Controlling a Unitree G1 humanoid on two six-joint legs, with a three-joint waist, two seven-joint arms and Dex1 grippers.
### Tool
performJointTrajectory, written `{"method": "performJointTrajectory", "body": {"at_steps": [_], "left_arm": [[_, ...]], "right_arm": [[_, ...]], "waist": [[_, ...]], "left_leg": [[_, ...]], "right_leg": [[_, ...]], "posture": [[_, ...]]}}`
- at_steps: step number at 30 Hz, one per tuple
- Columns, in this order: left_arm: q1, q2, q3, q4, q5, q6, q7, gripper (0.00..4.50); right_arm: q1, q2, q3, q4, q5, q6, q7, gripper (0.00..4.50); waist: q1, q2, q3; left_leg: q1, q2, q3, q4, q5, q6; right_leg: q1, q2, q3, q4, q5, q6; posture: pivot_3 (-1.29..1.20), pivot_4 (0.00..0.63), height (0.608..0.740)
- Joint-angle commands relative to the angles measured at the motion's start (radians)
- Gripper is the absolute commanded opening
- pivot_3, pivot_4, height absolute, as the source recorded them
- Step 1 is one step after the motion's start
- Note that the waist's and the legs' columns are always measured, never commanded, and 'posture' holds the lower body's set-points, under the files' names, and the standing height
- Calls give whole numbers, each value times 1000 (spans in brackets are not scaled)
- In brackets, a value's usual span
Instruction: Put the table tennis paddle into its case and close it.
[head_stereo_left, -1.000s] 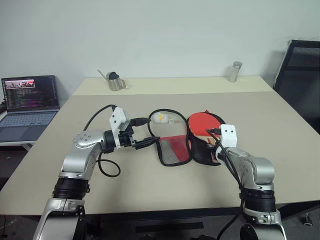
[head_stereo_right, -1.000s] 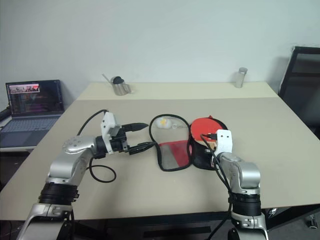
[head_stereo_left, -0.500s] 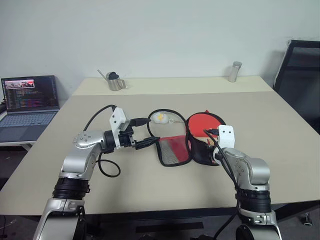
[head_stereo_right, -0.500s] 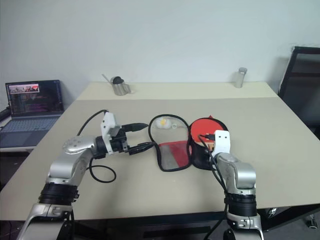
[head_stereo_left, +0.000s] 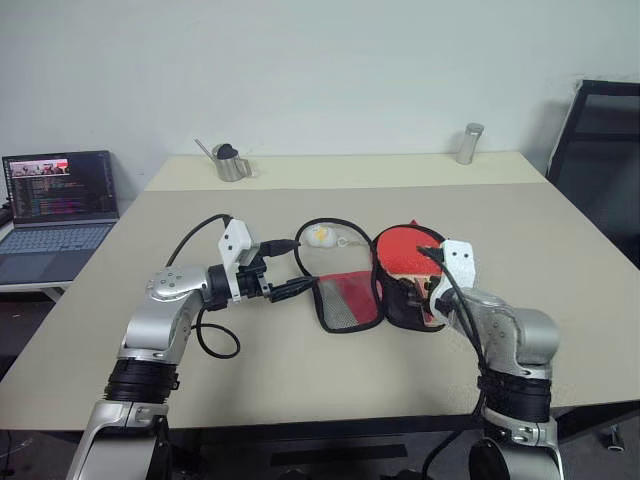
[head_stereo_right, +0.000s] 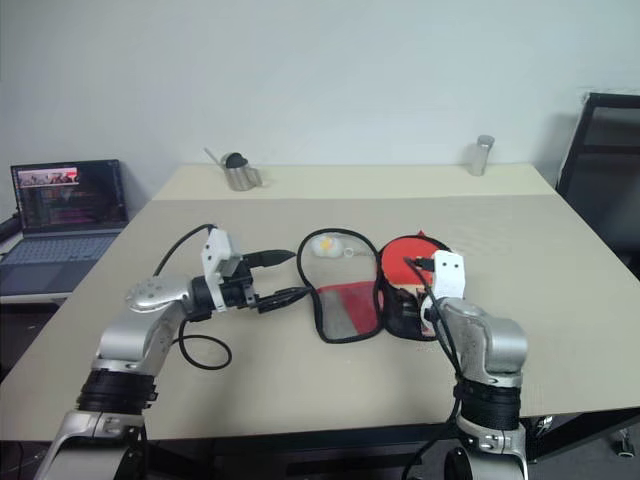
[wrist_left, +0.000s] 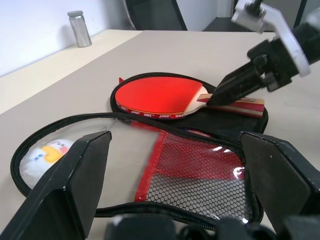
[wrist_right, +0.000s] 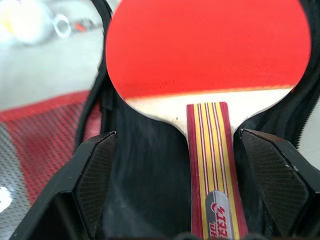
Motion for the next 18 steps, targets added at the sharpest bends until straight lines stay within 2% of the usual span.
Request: {"method": "performJointTrajectory", "body": {"at_steps": [1, 8, 12, 15, 18], "left_arm": [[-8, 7, 15, -21, 4, -27, 3, 4500], [-9, 4, 15, -5, 10, -39, 9, 4500], [3, 10, 26, 10, 16, -47, 19, 4500], [7, 20, 36, 36, 28, -59, 25, 4500], [3, 35, 44, 77, 44, -80, 32, 4500]], "right_arm": [[-22, 43, -37, -50, 42, 38, 11, 4328], [-43, 80, -61, -61, 51, 57, 13, 4328], [-49, 29, -44, -95, 68, 83, 58, 4328], [-37, -134, 34, -160, 124, 74, 187, 4328], [-27, -324, 92, -227, 185, -28, 362, 4328]], "waist": [[0, 0, 0], [-1, 0, 0], [-1, 0, 0], [-1, 0, 0], [0, 0, 0]], "left_leg": [[0, 0, 0, 0, 0, 0], [0, 0, 0, 0, 0, 0], [0, 0, 0, 0, 0, 0], [0, 0, 0, 0, 0, 0], [-1, -1, -1, -1, 0, 0]], "right_leg": [[0, 0, 0, 0, 0, 0], [0, 0, 0, 0, 0, 0], [0, 0, 0, 0, 0, 0], [0, 0, 0, -1, 0, 0], [0, 0, 0, -2, 0, 0]], "posture": [[0, 150, 740], [0, 150, 740], [0, 150, 740], [0, 150, 740], [0, 150, 740]]}}
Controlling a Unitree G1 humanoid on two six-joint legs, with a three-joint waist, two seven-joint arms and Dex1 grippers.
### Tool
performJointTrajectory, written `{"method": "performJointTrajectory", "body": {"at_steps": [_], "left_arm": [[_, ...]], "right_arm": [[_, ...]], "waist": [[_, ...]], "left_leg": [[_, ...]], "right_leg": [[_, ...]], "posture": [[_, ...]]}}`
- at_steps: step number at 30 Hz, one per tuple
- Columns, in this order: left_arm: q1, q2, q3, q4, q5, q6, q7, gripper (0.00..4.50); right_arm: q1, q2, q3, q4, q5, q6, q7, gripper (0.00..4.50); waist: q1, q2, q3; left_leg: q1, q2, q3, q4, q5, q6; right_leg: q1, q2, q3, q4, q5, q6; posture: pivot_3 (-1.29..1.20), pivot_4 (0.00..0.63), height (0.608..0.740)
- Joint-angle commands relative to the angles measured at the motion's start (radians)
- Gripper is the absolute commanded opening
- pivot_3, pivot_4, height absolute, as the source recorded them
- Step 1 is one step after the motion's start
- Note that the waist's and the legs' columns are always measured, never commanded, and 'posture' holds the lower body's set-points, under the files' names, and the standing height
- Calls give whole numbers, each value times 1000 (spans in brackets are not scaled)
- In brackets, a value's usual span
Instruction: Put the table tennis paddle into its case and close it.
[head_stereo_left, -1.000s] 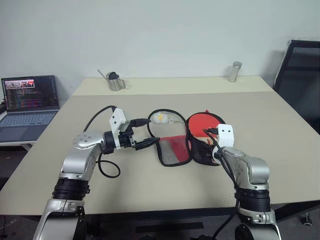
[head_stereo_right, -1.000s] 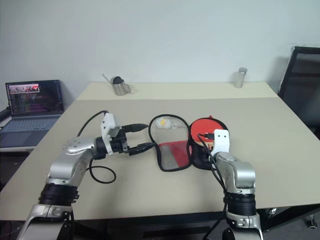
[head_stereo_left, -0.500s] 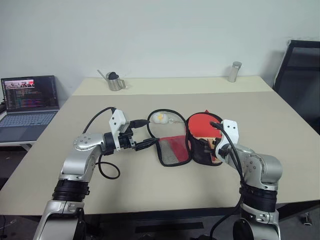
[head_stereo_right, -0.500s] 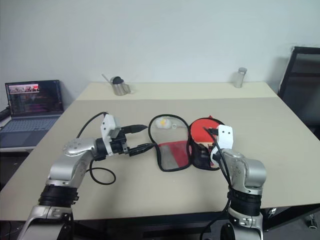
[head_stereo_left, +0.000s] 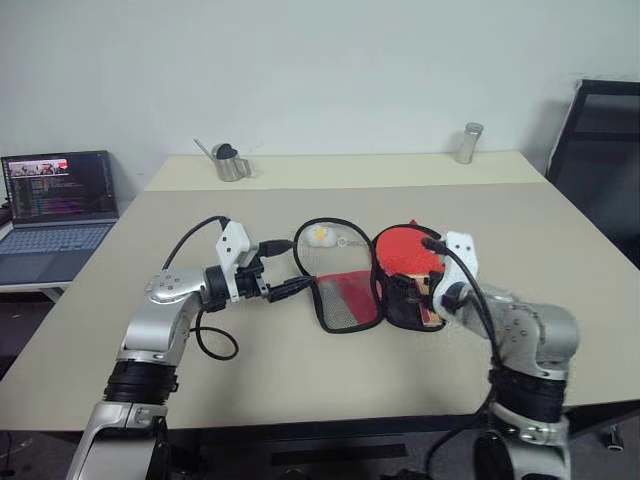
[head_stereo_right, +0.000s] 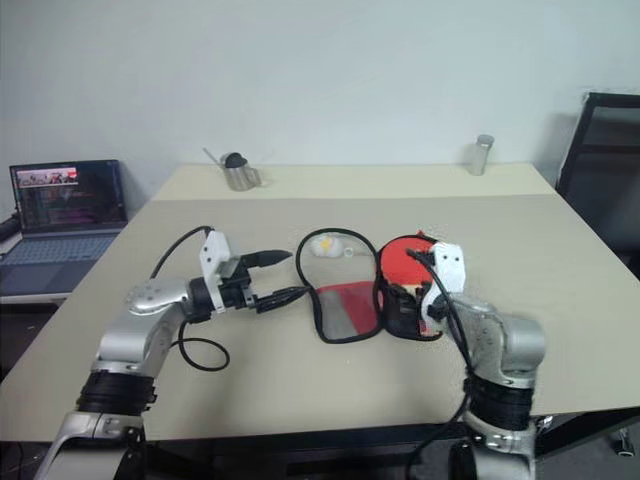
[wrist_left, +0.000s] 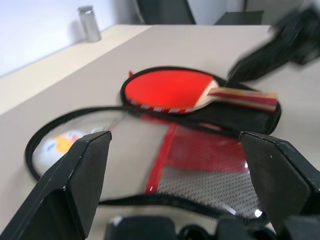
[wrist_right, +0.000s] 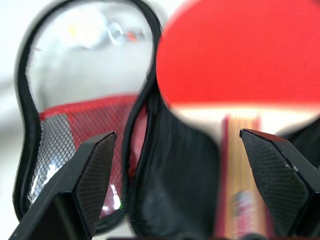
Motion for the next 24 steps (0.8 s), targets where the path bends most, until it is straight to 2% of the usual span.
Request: {"method": "performJointTrajectory", "body": {"at_steps": [1, 5, 14, 19, 24], "left_arm": [[-13, 29, 34, 37, 21, -46, 11, 4500], [-31, 44, 15, 124, 76, -88, 28, 4500], [-135, 16, -23, 370, 144, -155, -16, 4500], [-238, 17, -51, 579, 206, -233, -47, 4500], [-326, -7, -84, 783, 291, -347, -9, 4500]], "right_arm": [[-6, -173, 57, -108, 90, -122, 208, 4328], [-18, -360, 57, -90, 147, -251, 402, 4328], [-46, -600, -7, -106, 382, -265, 695, 4328], [-22, -676, 5, -117, 414, -297, 737, 4328], [-11, -681, 11, -116, 415, -331, 719, 4328]], "waist": [[0, 0, 0], [1, 0, 0], [5, -2, 1], [10, -6, 3], [10, -7, 4]], "left_leg": [[0, 0, 0, 0, 0, 0], [-1, 0, 0, -1, 0, 0], [-2, 0, 1, 0, 0, 0], [-3, 0, 1, 0, -1, 0], [-3, 0, 1, 1, -1, 1]], "right_leg": [[0, 0, 0, 0, 0, 0], [0, 0, -2, -2, 0, 0], [0, 0, -3, -3, 0, 0], [1, 0, -4, -5, 0, 0], [1, 0, -4, -5, 0, 0]], "posture": [[0, 150, 740], [0, 150, 740], [0, 150, 740], [0, 150, 740], [0, 150, 740]]}}
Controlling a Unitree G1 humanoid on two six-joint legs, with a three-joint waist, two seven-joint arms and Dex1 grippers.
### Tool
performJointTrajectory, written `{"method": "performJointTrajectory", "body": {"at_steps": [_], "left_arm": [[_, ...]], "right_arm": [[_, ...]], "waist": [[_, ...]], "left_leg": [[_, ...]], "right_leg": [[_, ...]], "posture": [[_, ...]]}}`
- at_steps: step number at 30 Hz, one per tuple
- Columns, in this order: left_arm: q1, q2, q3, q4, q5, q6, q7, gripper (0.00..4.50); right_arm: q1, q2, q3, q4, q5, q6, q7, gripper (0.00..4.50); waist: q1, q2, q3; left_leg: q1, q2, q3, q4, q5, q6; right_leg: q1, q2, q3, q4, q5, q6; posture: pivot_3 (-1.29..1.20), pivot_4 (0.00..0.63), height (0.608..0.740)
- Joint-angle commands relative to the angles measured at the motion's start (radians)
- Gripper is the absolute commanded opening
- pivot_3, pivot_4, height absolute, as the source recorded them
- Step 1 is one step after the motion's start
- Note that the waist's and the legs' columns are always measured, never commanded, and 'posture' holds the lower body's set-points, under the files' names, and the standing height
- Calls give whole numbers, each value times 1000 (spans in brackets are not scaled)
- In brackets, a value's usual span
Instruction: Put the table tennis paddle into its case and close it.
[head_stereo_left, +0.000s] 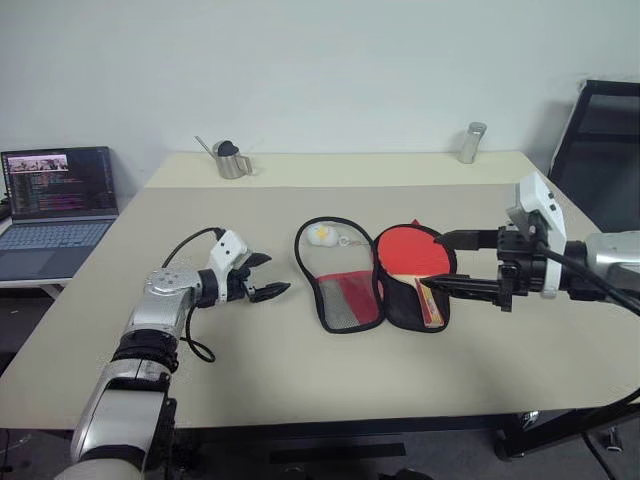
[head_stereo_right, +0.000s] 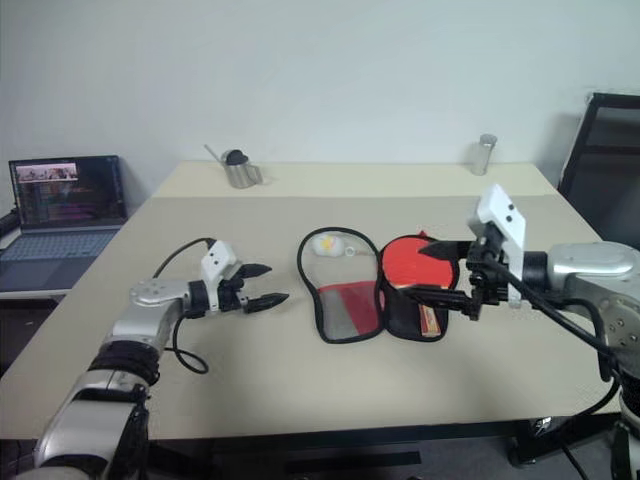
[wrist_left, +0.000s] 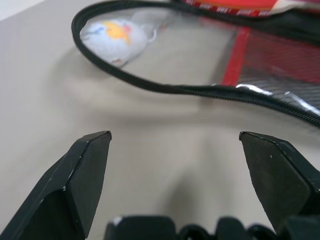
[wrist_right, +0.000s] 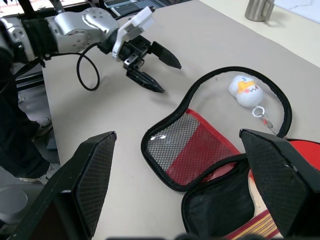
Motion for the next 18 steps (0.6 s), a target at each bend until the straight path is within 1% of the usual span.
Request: {"method": "performJointTrajectory", "body": {"at_steps": [1, 4, 9, 18], "left_arm": [[-59, -16, -12, 102, 49, -90, 28, 4500], [-90, -49, -18, 167, 73, -121, 39, 4500], [-138, -119, -14, 243, 97, -139, 73, 4500], [-199, -217, -24, 295, 138, -149, 108, 4500]], "right_arm": [[-2, -12, -10, -19, 14, -38, -12, 4328], [9, -15, -7, -25, 15, -49, -24, 4328], [26, -27, -4, -19, 9, -75, -28, 4328], [52, -55, -13, -12, 8, -102, -35, 4328]], "waist": [[0, -1, 1], [1, -4, 2], [8, -5, 3], [9, -5, 3]], "left_leg": [[0, 0, 0, 0, 0, 0], [0, 0, 0, 0, 0, 0], [-1, -1, 0, 1, 0, 0], [-1, -1, 0, 1, 0, 0]], "right_leg": [[0, 0, 0, 0, 0, 0], [0, 0, 0, 0, 0, 0], [0, -1, 0, 0, 0, 0], [0, -1, -1, 0, 0, 0]], "posture": [[0, 150, 740], [0, 150, 740], [0, 150, 740], [0, 150, 740]]}}
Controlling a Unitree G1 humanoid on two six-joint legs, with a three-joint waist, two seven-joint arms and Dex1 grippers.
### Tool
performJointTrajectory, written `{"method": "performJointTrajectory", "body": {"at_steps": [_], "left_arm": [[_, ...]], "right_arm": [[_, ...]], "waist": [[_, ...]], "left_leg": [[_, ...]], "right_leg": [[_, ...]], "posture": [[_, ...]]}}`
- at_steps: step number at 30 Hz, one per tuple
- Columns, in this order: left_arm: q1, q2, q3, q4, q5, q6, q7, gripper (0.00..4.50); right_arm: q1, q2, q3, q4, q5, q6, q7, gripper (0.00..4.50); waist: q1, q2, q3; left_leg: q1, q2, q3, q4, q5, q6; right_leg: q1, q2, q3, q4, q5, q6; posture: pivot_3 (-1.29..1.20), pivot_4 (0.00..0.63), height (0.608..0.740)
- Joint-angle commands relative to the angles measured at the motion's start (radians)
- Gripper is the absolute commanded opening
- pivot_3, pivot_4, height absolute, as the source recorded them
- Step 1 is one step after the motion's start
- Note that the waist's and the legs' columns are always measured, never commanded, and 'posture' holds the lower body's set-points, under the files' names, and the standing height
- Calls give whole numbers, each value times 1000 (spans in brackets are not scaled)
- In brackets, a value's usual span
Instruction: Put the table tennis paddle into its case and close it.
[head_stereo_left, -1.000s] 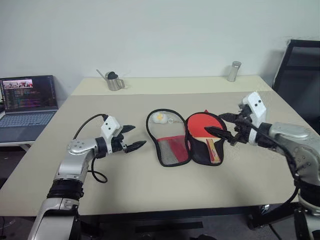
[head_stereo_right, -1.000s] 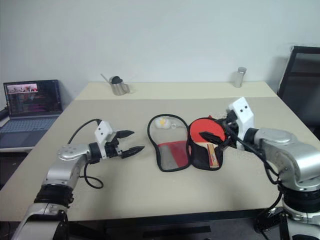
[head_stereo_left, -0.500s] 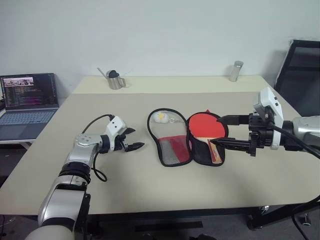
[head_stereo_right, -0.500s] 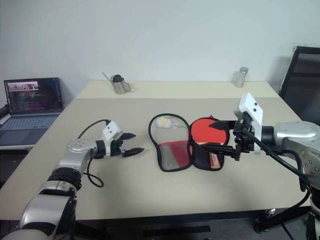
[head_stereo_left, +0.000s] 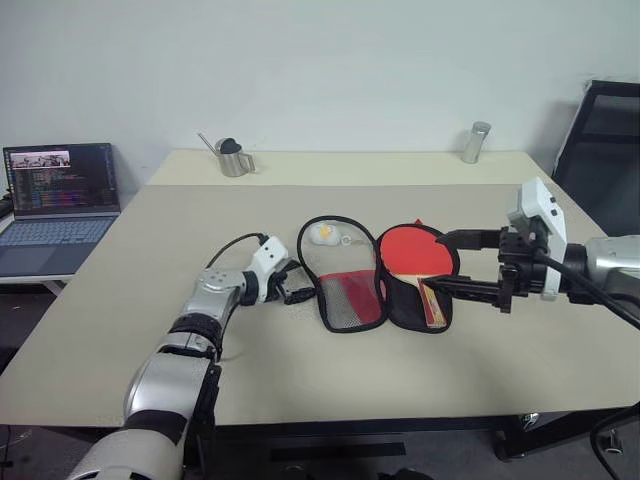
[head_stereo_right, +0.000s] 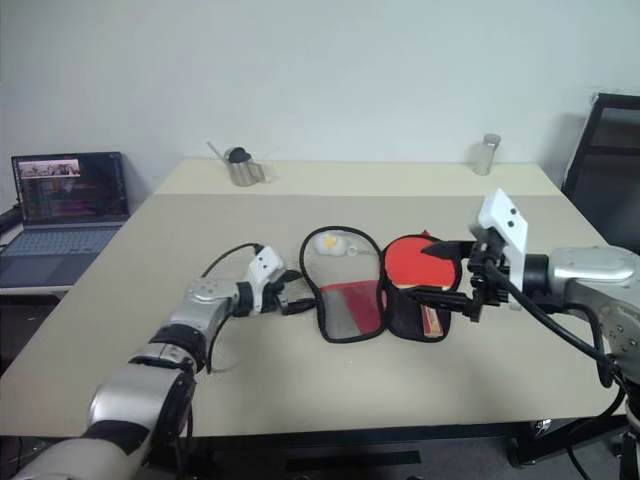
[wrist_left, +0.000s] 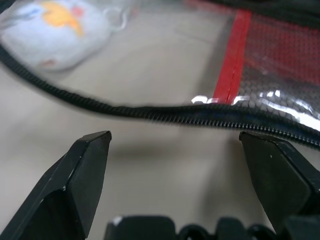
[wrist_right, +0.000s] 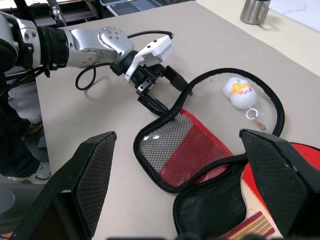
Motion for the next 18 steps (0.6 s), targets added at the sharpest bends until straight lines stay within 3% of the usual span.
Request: {"method": "performJointTrajectory", "body": {"at_steps": [1, 9, 18], "left_arm": [[-44, -21, -13, -1, 27, -45, -4, 4500], [-173, -99, 30, -22, -24, -78, -96, 4500], [-264, -304, 36, 25, -17, -71, -69, 4500]], "right_arm": [[13, -29, -34, -24, 11, -17, -7, 4328], [60, -86, -113, -68, 64, 26, -50, 4328], [136, -159, -262, -139, 176, 137, -138, 4328]], "waist": [[0, 0, 0], [6, -3, 2], [7, -4, 2]], "left_leg": [[0, 0, 0, 0, 0, 0], [0, 0, 0, 1, 0, 0], [0, -1, 1, 1, 0, 0]], "right_leg": [[0, 0, 0, 0, 0, 0], [0, 0, 0, 1, 0, 0], [1, -1, 0, 0, 0, 0]], "posture": [[0, 150, 740], [0, 150, 740], [0, 150, 740]]}}
